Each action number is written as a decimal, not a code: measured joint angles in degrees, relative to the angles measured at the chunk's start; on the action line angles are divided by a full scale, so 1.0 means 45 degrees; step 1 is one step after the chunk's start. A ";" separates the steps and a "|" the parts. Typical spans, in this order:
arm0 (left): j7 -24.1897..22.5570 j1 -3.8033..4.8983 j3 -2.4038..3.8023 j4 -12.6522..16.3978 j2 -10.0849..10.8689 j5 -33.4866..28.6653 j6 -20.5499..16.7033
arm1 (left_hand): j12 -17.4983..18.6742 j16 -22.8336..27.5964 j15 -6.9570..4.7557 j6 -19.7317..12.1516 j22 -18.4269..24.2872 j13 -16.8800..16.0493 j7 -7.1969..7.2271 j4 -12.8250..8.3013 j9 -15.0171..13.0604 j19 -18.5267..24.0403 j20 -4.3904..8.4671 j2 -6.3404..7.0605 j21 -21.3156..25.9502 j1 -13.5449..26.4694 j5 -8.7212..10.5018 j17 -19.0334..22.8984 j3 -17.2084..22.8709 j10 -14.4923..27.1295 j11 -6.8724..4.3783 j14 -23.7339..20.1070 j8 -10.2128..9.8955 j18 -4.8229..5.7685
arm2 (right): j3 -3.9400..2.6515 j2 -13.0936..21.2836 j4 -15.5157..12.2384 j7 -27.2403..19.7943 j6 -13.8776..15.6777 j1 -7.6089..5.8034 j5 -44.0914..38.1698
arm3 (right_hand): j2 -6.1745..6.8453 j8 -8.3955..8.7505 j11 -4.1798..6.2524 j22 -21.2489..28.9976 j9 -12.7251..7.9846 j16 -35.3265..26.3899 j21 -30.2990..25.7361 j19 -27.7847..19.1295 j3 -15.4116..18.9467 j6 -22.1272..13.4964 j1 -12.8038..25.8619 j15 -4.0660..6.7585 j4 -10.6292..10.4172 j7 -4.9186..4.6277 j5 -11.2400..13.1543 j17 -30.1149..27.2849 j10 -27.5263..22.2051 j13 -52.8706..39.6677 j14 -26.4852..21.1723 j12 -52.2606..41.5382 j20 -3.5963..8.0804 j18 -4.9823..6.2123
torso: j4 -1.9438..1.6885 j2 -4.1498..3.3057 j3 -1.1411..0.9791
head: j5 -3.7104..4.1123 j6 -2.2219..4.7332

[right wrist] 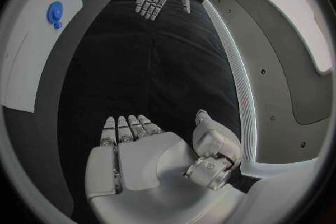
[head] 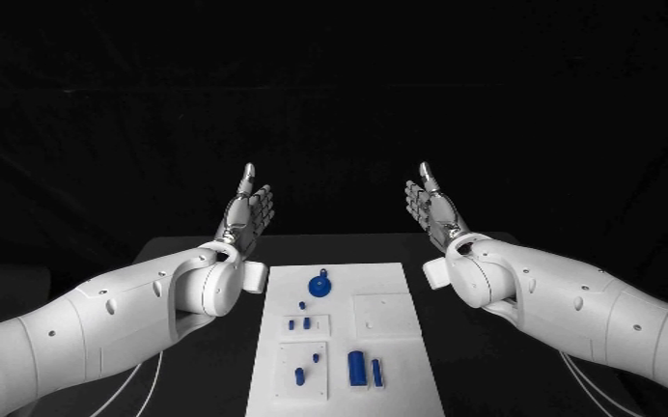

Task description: Assemble the parts on the task board

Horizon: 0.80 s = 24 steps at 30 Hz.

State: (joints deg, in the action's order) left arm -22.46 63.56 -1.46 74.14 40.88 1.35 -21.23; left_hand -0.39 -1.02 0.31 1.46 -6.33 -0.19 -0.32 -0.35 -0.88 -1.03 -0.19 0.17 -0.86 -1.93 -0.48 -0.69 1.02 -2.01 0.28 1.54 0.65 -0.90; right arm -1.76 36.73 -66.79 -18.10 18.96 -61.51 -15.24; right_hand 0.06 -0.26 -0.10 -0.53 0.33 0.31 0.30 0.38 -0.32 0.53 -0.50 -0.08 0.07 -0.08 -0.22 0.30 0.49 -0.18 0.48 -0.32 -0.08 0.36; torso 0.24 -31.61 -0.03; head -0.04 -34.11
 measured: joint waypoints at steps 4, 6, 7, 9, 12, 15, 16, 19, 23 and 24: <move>-0.0340 -0.0345 0.0130 0.1536 0.0370 -0.0063 -0.1411 | 0.0000 0.0073 -0.0023 -0.0124 0.0718 0.0015 0.0032 0.0051 0.0099 0.0046 0.0045 -0.0018 0.0046 0.0132 0.0048 0.0077 -0.0051 0.0179 -0.0041 -0.0120 -0.0008 -0.0001 | 0.0138 0.0592 -0.1695 -0.0502 0.1254 0.0103 0.0749 | -0.0012 0.0013 0.0022 0.0094 -0.0055 -0.0026 -0.0022 -0.0021 0.0014 -0.0059 0.0036 0.0018 -0.0014 0.0021 0.0004 -0.0039 -0.0062 0.0020 -0.0043 0.0025 0.0021 -0.0003 | -0.0034 0.0057 0.0005 | 0.0009 -0.0046; -0.0517 -0.0487 0.0194 0.2178 0.0526 -0.0100 -0.2126 | 0.0000 0.0142 -0.0047 -0.0180 0.1034 0.0019 0.0040 0.0070 0.0136 0.0125 0.0021 -0.0013 0.0102 0.0252 0.0048 0.0108 -0.0140 0.0287 -0.0051 -0.0199 -0.0058 -0.0002 | 0.0209 0.0896 -0.2567 -0.0784 0.1947 0.0152 0.1163 | -0.0013 0.0013 0.0022 0.0102 -0.0058 -0.0026 -0.0022 -0.0021 0.0014 -0.0059 0.0036 0.0016 -0.0014 0.0020 0.0004 -0.0046 -0.0062 0.0023 -0.0045 0.0025 0.0021 -0.0004 | -0.0043 0.0072 0.0006 | 0.0009 -0.0055; -0.0587 -0.0536 0.0216 0.2408 0.0583 -0.0116 -0.2404 | 0.0000 0.0182 -0.0068 -0.0262 0.1283 0.0022 0.0075 0.0094 0.0161 0.0184 0.0044 -0.0042 0.0144 0.0338 0.0048 0.0135 -0.0165 0.0380 -0.0061 -0.0296 -0.0058 -0.0003 | 0.0233 0.1004 -0.2886 -0.0897 0.2228 0.0170 0.1332 | -0.0012 0.0013 0.0022 0.0105 -0.0060 -0.0026 -0.0022 -0.0021 0.0014 -0.0059 0.0036 0.0015 -0.0014 0.0020 0.0003 -0.0048 -0.0061 0.0026 -0.0046 0.0025 0.0021 -0.0003 | -0.0046 0.0078 0.0006 | 0.0010 -0.0057; -0.0726 -0.0620 0.0250 0.2811 0.0685 -0.0146 -0.2935 | 0.0000 0.0183 -0.0068 -0.0263 0.1373 0.0026 0.0076 0.0099 0.0171 0.0184 0.0044 -0.0042 0.0145 0.0338 0.0048 0.0140 -0.0169 0.0380 -0.0061 -0.0297 -0.0058 -0.0002 | 0.0279 0.1205 -0.3481 -0.1127 0.2782 0.0204 0.1664 | -0.0012 0.0013 0.0022 0.0107 -0.0061 -0.0026 -0.0022 -0.0021 0.0014 -0.0059 0.0036 0.0014 -0.0014 0.0020 0.0003 -0.0051 -0.0061 0.0028 -0.0047 0.0025 0.0021 -0.0003 | -0.0048 0.0085 0.0006 | 0.0010 -0.0057; -0.0924 -0.0719 0.0290 0.3259 0.0795 -0.0191 -0.3659 | 0.0000 0.0183 -0.0068 -0.0262 0.1389 0.0029 0.0076 0.0099 0.0179 0.0183 0.0044 -0.0042 0.0146 0.0338 0.0048 0.0142 -0.0169 0.0380 -0.0061 -0.0297 -0.0058 -0.0001 | 0.0338 0.1486 -0.4293 -0.1473 0.3614 0.0246 0.2163 | -0.0012 0.0013 0.0022 0.0108 -0.0062 -0.0026 -0.0022 -0.0021 0.0014 -0.0059 0.0036 0.0013 -0.0014 0.0020 0.0003 -0.0055 -0.0061 0.0028 -0.0047 0.0025 0.0021 -0.0002 | -0.0051 0.0093 0.0007 | 0.0010 -0.0059; -0.1073 -0.0759 0.0303 0.3448 0.0839 -0.0226 -0.4156 | 0.0000 0.0182 -0.0068 -0.0262 0.1393 0.0030 0.0075 0.0099 0.0184 0.0183 0.0044 -0.0042 0.0146 0.0338 0.0048 0.0142 -0.0169 0.0380 -0.0061 -0.0297 -0.0058 -0.0001 | 0.0374 0.1661 -0.4813 -0.1743 0.4280 0.0277 0.2563 | -0.0013 0.0013 0.0022 0.0107 -0.0062 -0.0026 -0.0022 -0.0021 0.0014 -0.0059 0.0036 0.0013 -0.0014 0.0020 0.0002 -0.0055 -0.0061 0.0028 -0.0047 0.0025 0.0021 -0.0002 | -0.0052 0.0094 0.0007 | 0.0010 -0.0059; -0.1109 -0.0761 0.0305 0.3461 0.0842 -0.0234 -0.4268 | 0.0000 0.0182 -0.0068 -0.0262 0.1394 0.0030 0.0076 0.0099 0.0184 0.0183 0.0044 -0.0042 0.0146 0.0338 0.0048 0.0142 -0.0169 0.0380 -0.0061 -0.0297 -0.0058 -0.0001 | 0.0382 0.1693 -0.4909 -0.1813 0.4442 0.0283 0.2659 | -0.0012 0.0013 0.0022 0.0107 -0.0061 -0.0026 -0.0022 -0.0020 0.0014 -0.0059 0.0036 0.0013 -0.0014 0.0020 0.0002 -0.0055 -0.0061 0.0028 -0.0047 0.0025 0.0021 -0.0003 | -0.0052 0.0094 0.0007 | 0.0010 -0.0059; -0.1201 -0.0761 0.0309 0.3471 0.0848 -0.0256 -0.4516 | 0.0000 0.0182 -0.0068 -0.0262 0.1396 0.0030 0.0076 0.0099 0.0185 0.0183 0.0044 -0.0042 0.0145 0.0338 0.0048 0.0141 -0.0169 0.0380 -0.0061 -0.0297 -0.0058 -0.0002 | 0.0393 0.1756 -0.5093 -0.1993 0.4865 0.0292 0.2916 | -0.0013 0.0012 0.0022 0.0106 -0.0061 -0.0026 -0.0022 -0.0020 0.0014 -0.0059 0.0036 0.0012 -0.0014 0.0020 0.0001 -0.0055 -0.0061 0.0028 -0.0047 0.0025 0.0021 -0.0001 | -0.0054 0.0094 0.0007 | 0.0010 -0.0059; -0.1282 -0.0761 0.0309 0.3473 0.0850 -0.0279 -0.4718 | 0.0000 0.0182 -0.0068 -0.0262 0.1396 0.0029 0.0076 0.0099 0.0185 0.0183 0.0044 -0.0042 0.0145 0.0337 0.0048 0.0141 -0.0169 0.0379 -0.0060 -0.0297 -0.0058 -0.0001 | 0.0394 0.1761 -0.5118 -0.2160 0.5189 0.0294 0.3132 | -0.0012 0.0012 0.0022 0.0106 -0.0061 -0.0026 -0.0022 -0.0020 0.0013 -0.0058 0.0036 0.0012 -0.0014 0.0019 0.0001 -0.0054 -0.0061 0.0027 -0.0047 0.0024 0.0020 -0.0002 | -0.0054 0.0095 0.0007 | 0.0010 -0.0059; -0.1296 -0.0761 0.0309 0.3473 0.0850 -0.0283 -0.4749 | 0.0000 0.0182 -0.0068 -0.0262 0.1396 0.0029 0.0076 0.0100 0.0185 0.0183 0.0044 -0.0042 0.0145 0.0337 0.0048 0.0140 -0.0169 0.0379 -0.0061 -0.0297 -0.0058 -0.0002 | 0.0394 0.1762 -0.5119 -0.2185 0.5238 0.0294 0.3166 | -0.0012 0.0012 0.0022 0.0106 -0.0061 -0.0026 -0.0022 -0.0020 0.0014 -0.0058 0.0036 0.0012 -0.0014 0.0019 0.0001 -0.0055 -0.0061 0.0027 -0.0047 0.0024 0.0020 -0.0002 | -0.0054 0.0095 0.0006 | 0.0010 -0.0059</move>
State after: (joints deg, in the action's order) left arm -28.29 60.14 -0.07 89.77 44.70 0.08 -42.61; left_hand -0.39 -0.20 0.01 0.28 -0.05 -0.06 0.02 0.10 -0.05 -0.21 0.01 -0.03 -0.20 -0.42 -0.27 -0.06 0.26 -0.30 0.00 0.20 0.39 -0.91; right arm 0.01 44.66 -89.82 -27.94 42.53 -60.19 -0.99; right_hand 0.01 -0.21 0.00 -0.06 0.05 0.20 0.20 0.29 -0.26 0.26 -0.34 -0.03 0.00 0.00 -0.21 0.05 0.21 -0.06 0.27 -0.21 0.01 0.35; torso 0.00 -31.18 0.00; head 0.00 -34.38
